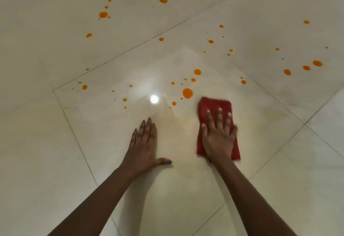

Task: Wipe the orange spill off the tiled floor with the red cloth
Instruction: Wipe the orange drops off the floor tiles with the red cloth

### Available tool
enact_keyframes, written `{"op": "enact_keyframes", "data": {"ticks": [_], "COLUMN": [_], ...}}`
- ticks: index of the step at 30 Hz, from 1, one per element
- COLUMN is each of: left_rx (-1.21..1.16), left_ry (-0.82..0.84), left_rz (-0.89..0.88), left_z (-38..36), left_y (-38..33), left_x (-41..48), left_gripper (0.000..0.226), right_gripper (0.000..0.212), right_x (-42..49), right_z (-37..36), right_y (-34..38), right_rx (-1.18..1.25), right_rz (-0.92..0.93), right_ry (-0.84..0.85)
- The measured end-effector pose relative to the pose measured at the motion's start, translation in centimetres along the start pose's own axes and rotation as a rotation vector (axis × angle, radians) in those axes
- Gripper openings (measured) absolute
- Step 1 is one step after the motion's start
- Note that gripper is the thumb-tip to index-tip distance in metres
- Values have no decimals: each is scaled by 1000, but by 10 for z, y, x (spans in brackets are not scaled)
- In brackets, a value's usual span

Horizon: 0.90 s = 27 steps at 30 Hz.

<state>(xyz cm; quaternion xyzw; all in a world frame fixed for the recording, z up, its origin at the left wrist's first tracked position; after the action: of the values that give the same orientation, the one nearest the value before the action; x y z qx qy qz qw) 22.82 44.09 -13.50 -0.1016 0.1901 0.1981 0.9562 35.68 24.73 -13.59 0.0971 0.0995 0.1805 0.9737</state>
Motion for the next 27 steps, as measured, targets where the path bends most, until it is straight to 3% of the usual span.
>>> {"op": "enact_keyframes", "data": {"ticks": [2,4,7,10,13,16,19,22,24,27], "left_rx": [19,38,36,-25,-25,-40,-39,-77,-78,-70], "left_ry": [17,30,13,-13,-7,-21,-37,-43,-14,19], "left_rz": [-4,-45,-49,17,34,26,14,82,122,115], "left_z": [1,-1,-3,0,-2,-5,-3,-3,-5,-7], "left_y": [18,22,24,40,55,56,55,68,79,83], "left_x": [-1,0,3,1,0,0,0,-6,-15,-21], "left_gripper": [133,132,130,130,129,125,128,130,130,129], "right_gripper": [53,54,53,54,55,57,55,54,56,59], "right_x": [-41,-55,2,47,15,-16,34,68,42,-12], "right_z": [-7,-22,-23,-10,-16,-35,-27,-14,-18,-37], "right_y": [26,66,100,72,65,112,134,105,96,129], "right_rx": [-25,-28,-96,-79,-27,-57,-117,-68,-30,-44], "right_rz": [36,228,445,229,46,260,453,266,141,240], "right_ry": [-37,2,75,58,-44,2,54,37,-19,14]}}
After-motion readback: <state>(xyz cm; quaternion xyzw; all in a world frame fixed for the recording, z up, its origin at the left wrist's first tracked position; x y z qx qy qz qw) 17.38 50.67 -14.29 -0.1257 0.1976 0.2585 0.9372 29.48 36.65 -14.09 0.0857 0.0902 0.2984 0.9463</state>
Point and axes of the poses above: each hand's wrist, its own x-axis towards the middle knuckle, its own z-axis out of the back of the hand, y = z × x, the point moved 5 cm from there along x, towards the middle knuckle, and after that the axes turned 9 degrees about z, right-handed, at the moved point
